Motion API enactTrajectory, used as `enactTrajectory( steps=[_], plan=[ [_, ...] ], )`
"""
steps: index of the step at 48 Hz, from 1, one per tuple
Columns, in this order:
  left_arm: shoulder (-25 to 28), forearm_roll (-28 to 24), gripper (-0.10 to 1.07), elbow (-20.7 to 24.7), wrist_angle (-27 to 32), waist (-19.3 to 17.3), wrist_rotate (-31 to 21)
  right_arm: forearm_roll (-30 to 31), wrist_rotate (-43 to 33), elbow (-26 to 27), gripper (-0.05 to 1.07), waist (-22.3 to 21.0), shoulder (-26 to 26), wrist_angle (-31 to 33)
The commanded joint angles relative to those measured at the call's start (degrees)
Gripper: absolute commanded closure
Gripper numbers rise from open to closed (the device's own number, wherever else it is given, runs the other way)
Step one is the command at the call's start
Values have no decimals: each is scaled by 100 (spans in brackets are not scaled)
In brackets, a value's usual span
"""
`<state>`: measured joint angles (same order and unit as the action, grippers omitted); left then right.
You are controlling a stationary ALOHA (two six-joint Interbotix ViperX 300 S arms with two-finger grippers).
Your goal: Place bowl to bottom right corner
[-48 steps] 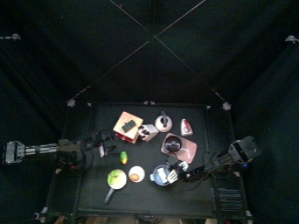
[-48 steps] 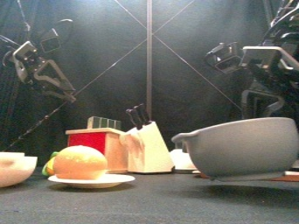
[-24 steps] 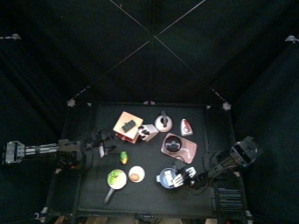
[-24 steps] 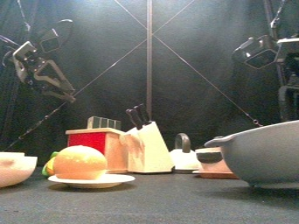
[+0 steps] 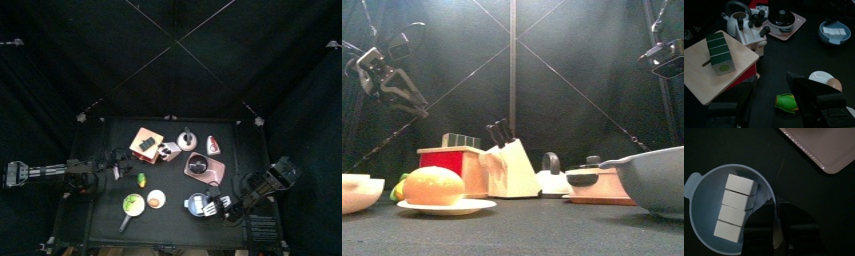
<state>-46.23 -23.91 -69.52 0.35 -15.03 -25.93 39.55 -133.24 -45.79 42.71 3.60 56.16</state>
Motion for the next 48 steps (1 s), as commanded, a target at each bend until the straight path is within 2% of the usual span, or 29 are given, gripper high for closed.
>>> enactTrajectory(
  steps=[1,12,18,48],
  plan=[
    [9,9,11,79,-26,-18,0,-26,-44,70,55,9,202,35],
    [0,9,11,79,-26,-9,-9,-53,-18,123,34,-9,202,70],
    [0,9,11,79,-26,-18,0,-53,35,132,27,-9,202,79],
    [0,9,11,70,-18,-9,0,176,97,114,26,-44,378,264]
  ],
)
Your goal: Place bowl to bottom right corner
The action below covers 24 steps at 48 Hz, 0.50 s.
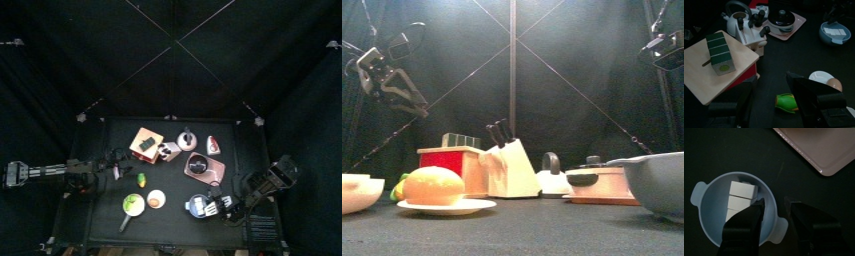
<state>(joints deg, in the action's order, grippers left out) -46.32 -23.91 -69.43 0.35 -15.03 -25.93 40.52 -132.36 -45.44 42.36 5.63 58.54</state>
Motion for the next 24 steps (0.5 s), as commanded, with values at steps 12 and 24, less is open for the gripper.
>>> enactTrajectory(
  steps=[12,24],
  plan=[
    [9,0,11,62,-26,-18,0,246,18,62,26,-26,272,44],
    [9,9,11,70,-26,-18,9,536,18,53,26,-26,404,105]
  ],
)
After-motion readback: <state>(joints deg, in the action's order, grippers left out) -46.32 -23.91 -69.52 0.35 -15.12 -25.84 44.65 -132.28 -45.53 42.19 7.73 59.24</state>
